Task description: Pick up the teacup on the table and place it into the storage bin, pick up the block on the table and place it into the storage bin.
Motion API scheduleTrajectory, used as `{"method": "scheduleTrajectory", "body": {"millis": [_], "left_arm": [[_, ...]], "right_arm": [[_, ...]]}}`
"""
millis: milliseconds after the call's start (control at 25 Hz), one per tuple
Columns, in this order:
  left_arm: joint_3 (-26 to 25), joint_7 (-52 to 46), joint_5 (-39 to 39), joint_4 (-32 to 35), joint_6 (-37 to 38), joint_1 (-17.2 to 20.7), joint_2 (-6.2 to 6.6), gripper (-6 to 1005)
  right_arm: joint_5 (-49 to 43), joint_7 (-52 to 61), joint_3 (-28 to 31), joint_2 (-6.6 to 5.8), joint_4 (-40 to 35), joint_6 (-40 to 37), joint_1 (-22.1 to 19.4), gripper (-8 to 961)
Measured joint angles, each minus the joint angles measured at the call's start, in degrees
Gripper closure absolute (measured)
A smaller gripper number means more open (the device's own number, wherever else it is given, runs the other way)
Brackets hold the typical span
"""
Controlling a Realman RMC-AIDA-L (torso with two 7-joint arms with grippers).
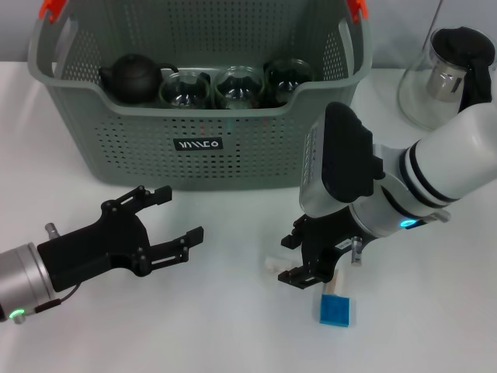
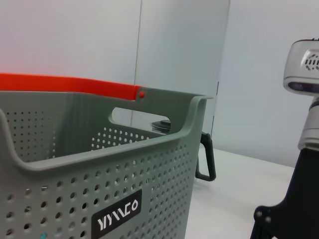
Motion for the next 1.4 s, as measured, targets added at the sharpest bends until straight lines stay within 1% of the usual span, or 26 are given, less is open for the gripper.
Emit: {"method": "scheduleTrajectory", "body": {"millis": [320, 600, 720, 920, 1120, 1400], "left_arm": [[0.00, 0.00, -0.22, -0.11, -0.38, 0.18, -0.02, 125], [0.00, 0.00, -0.24, -1.14, -1.49, 0.02, -0.02, 125], [0.00, 0.00, -0.24, -1.23, -1.53, 0.01, -0.02, 125], [0.01, 0.00, -0.24, -1.23, -1.60, 0.00, -0.02, 125], [0.00, 0.00, -0.24, -1.22, -1.67, -0.06, -0.02, 125], [0.00, 0.00, -0.24, -1.35, -2.02, -0.09, -0.02, 125]], "right_arm": [[1.25, 0.06, -2.71, 0.00, 1.09, 1.93, 0.21, 376], [1.26, 0.21, -3.33, 0.04, 1.35, 2.55, 0.28, 376], [1.27, 0.79, -3.33, -0.03, 1.36, 2.57, 0.38, 434], [1.25, 1.63, -3.50, -0.22, 1.48, 2.59, 0.51, 664], [1.27, 1.82, -3.52, -0.24, 1.50, 2.44, 0.53, 842], [1.28, 2.26, -3.37, -0.33, 1.50, 2.21, 0.46, 845]]}}
